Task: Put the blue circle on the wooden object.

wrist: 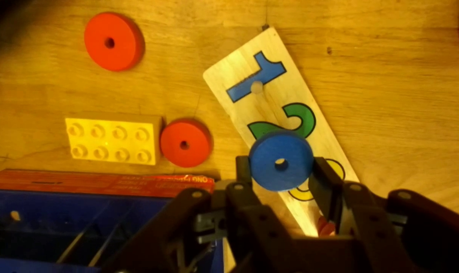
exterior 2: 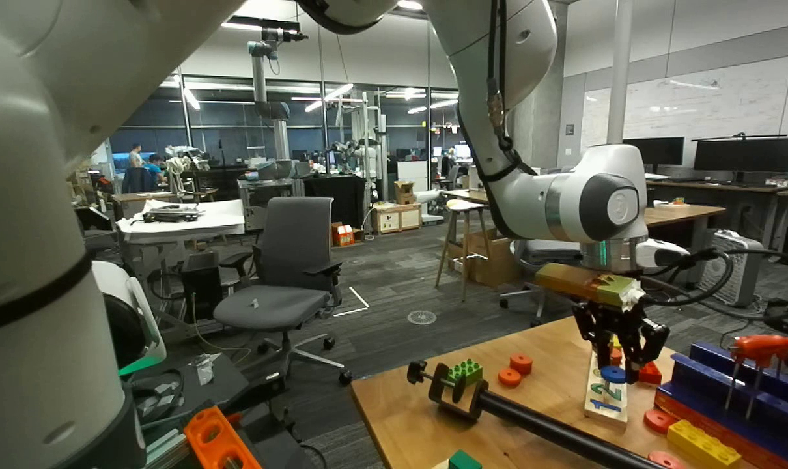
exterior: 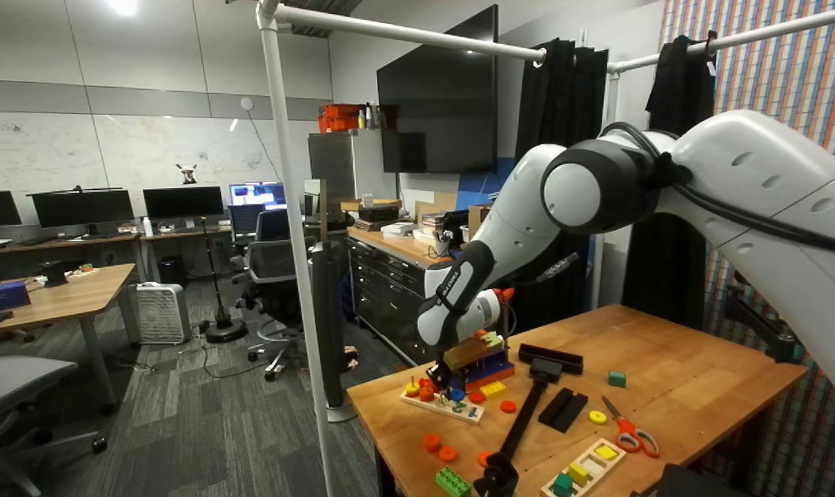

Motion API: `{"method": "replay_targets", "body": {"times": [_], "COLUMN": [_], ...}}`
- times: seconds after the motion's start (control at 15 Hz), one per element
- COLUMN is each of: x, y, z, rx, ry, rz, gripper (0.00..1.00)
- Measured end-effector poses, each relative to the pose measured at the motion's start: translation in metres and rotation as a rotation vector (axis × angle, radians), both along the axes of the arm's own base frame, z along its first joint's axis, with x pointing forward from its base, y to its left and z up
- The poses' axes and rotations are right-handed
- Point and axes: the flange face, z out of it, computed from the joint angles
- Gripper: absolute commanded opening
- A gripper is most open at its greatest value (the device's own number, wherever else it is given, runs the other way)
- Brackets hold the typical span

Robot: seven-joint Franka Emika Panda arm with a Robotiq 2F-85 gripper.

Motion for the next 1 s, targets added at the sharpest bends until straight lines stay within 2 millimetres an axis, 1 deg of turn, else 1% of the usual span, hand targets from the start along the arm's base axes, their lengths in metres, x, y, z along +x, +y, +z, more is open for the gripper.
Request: {"method": "replay_targets", "body": {"times": [0.27, 1.0], "x": [0.0025, 0.0006], "y": [-0.0001, -0.0063], "z": [-0.0003, -0.0005], "rx": [0.006, 0.051], "ry": [0.0, 0.015], "rz": [-0.005, -0.056], "gripper": [0.18, 0.18]}}
